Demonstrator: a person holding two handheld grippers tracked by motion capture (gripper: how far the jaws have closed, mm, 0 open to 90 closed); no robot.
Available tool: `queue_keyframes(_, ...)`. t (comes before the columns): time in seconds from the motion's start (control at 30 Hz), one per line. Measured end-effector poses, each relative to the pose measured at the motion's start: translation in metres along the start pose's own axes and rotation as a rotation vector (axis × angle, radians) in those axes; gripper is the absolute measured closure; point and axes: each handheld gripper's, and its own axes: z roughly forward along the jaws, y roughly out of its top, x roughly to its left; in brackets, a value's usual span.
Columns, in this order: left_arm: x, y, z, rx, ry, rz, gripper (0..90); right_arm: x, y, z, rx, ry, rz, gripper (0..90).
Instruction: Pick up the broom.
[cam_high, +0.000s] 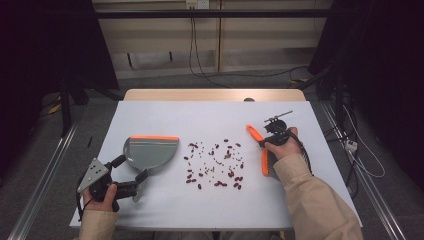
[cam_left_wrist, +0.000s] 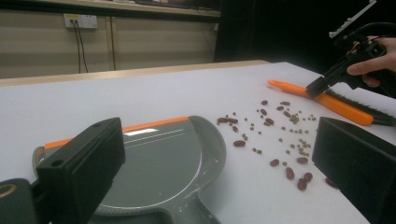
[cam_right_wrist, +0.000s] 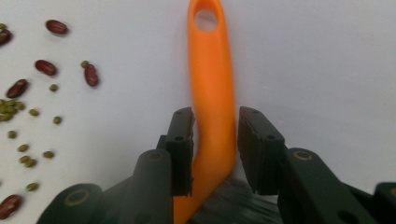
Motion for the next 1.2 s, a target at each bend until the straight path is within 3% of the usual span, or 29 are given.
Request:
queue_keyframes(0.1, 0.001, 0.0, 0.0, 0.001, 0.003, 0.002, 2.3, 0.003, -0.003, -0.005, 0.006, -0.028, -0.003, 61.5)
queue_keyframes(0.2, 0.0, 0.001, -0.001, 0.0, 0.003, 0.002, 2.3, 0.003, -0.007, -0.004, 0.024, -0.008, 0.043, 59.2)
queue_keyframes(0.27, 0.0, 0.001, -0.001, -0.002, 0.001, 0.004, 2.3, 0.007, -0.009, -0.002, 0.023, -0.02, 0.023, 58.5)
queue_keyframes(0.37, 0.0, 0.001, -0.001, 0.0, 0.003, 0.002, 2.3, 0.016, -0.014, 0.0, -0.007, -0.068, 0.031, 65.1)
queue_keyframes(0.63, 0.0, 0.0, -0.002, -0.002, 0.004, 0.0, 2.3, 0.015, -0.013, -0.001, 0.007, -0.035, -0.028, 68.2)
queue_keyframes(0.77, 0.001, 0.001, -0.003, -0.005, 0.011, -0.002, 2.3, 0.013, -0.013, -0.001, 0.011, -0.017, -0.022, 68.2)
queue_keyframes(0.93, -0.001, 0.001, -0.001, -0.001, 0.0, 0.003, 2.3, 0.008, -0.011, 0.002, 0.023, 0.012, 0.023, 68.1)
queue_keyframes(1.03, -0.003, 0.001, 0.001, -0.003, -0.004, 0.004, 2.2, 0.001, -0.009, 0.003, 0.046, 0.055, 0.06, 68.2)
queue_keyframes(1.2, -0.003, 0.002, 0.003, -0.003, -0.004, 0.001, 2.3, 0.004, -0.012, 0.002, 0.023, 0.038, 0.039, 68.6)
